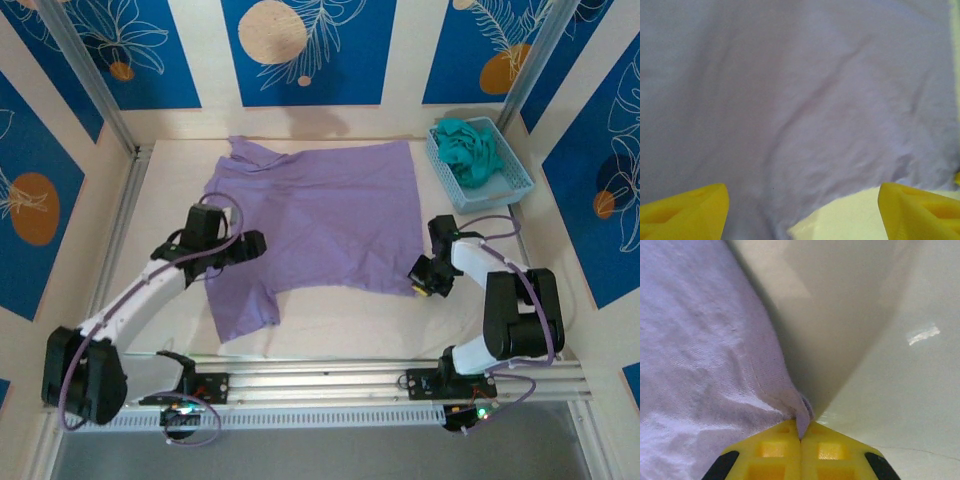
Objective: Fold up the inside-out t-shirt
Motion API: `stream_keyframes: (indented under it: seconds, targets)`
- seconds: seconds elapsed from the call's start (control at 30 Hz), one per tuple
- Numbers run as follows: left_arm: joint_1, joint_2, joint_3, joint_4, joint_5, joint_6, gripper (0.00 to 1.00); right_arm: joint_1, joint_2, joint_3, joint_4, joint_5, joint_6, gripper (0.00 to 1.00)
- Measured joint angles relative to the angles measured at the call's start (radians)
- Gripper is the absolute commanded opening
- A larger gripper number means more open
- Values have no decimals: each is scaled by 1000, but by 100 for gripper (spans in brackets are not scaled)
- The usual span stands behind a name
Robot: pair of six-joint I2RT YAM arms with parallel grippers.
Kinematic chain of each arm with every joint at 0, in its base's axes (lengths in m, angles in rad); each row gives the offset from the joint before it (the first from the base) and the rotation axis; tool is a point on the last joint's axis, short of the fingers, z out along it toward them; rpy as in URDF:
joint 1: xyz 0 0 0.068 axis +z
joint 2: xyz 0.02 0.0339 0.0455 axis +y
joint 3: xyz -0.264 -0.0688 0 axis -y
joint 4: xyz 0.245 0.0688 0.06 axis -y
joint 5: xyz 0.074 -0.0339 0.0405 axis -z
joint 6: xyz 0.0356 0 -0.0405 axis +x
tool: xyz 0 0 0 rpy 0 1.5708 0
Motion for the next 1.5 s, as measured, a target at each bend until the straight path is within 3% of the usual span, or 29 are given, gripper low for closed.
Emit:
stream_keyframes:
  seconds: [0.23, 0.33, 0.47, 0.87, 1.1, 1.2, 1.4, 1.5]
  targets:
    - [-123, -213, -106, -336, -193, -126, 67, -2, -74, 0, 44, -34, -21, 0]
    - [-168, -241, -116, -457, -239, -207, 60, -5, -102, -14, 66, -56, -32, 0]
    - [-242, -212, -147, -546, -260, -306, 59, -23, -163, -53, 85, -89, -44, 0]
    - [-264, 33, -243, -429, -243, -358, 42, -77, -225, -109, 109, -165, -80, 0]
    - [-263, 43, -260, -431, -257, -355, 15, -89, -261, -118, 103, -166, -85, 0]
    - [-263, -3, -269, -445, -279, -357, 1, -101, -275, -119, 95, -166, -91, 0]
    - [-256, -217, -293, -454, -273, -376, 0, -141, -368, -150, 60, -174, -86, 0]
    - [-209, -342, -248, -492, -264, -373, 0, -175, -413, -158, 49, -177, -77, 0]
